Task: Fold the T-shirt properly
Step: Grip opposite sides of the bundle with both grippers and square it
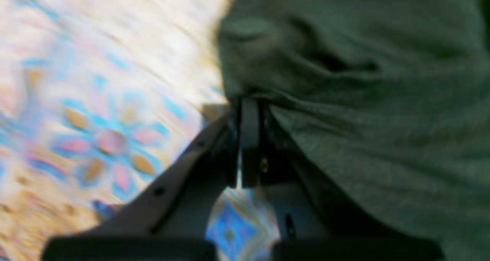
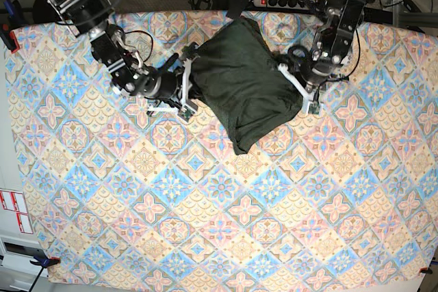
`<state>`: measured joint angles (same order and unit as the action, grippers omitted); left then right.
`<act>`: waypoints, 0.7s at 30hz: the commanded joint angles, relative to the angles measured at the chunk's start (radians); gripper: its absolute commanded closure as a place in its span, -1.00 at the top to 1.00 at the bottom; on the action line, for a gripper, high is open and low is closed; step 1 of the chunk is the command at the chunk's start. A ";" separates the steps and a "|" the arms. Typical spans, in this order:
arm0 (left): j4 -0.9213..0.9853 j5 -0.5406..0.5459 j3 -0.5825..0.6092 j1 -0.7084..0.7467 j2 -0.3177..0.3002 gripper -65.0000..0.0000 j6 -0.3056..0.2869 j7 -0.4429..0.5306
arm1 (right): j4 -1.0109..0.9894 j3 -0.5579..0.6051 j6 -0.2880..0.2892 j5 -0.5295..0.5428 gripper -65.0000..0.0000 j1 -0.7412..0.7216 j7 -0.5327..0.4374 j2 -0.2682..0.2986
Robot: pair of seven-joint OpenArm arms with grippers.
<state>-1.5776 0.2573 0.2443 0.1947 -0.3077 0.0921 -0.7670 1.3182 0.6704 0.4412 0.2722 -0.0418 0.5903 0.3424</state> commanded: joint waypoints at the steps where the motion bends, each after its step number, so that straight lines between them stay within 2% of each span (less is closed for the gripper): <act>1: -0.016 -0.016 -0.001 -0.025 0.012 -1.00 -0.005 0.014 | 0.022 0.001 0.005 -0.031 -1.00 0.023 0.069 0.024; 8: 0.078 -0.154 -0.001 -0.133 0.141 -1.00 -0.005 0.014 | 0.160 -0.001 0.005 -0.031 -1.00 0.098 0.069 0.071; 11: 0.082 -0.207 -0.001 -0.145 0.175 -1.00 -0.005 0.014 | 0.209 -0.028 0.005 -0.031 -1.00 0.115 0.069 0.088; 15: 0.033 -0.264 -0.006 -0.140 0.183 -1.00 -0.005 0.014 | 0.284 -0.145 0.005 -0.031 -1.00 0.165 0.069 0.085; 18: -0.024 -0.287 -0.018 -0.108 0.160 -1.00 -0.004 0.014 | 0.353 -0.212 0.005 -0.031 -1.00 0.196 0.069 0.085; 21: -0.093 -0.290 -0.095 -0.054 0.126 -1.00 -0.004 0.020 | 0.423 -0.226 0.005 -0.027 -1.00 0.224 0.069 0.085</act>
<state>-1.6531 -0.0246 0.1551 0.1463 -0.1741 0.0818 -0.7597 1.7237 0.4458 0.4404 0.2340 0.1837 0.6750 0.4202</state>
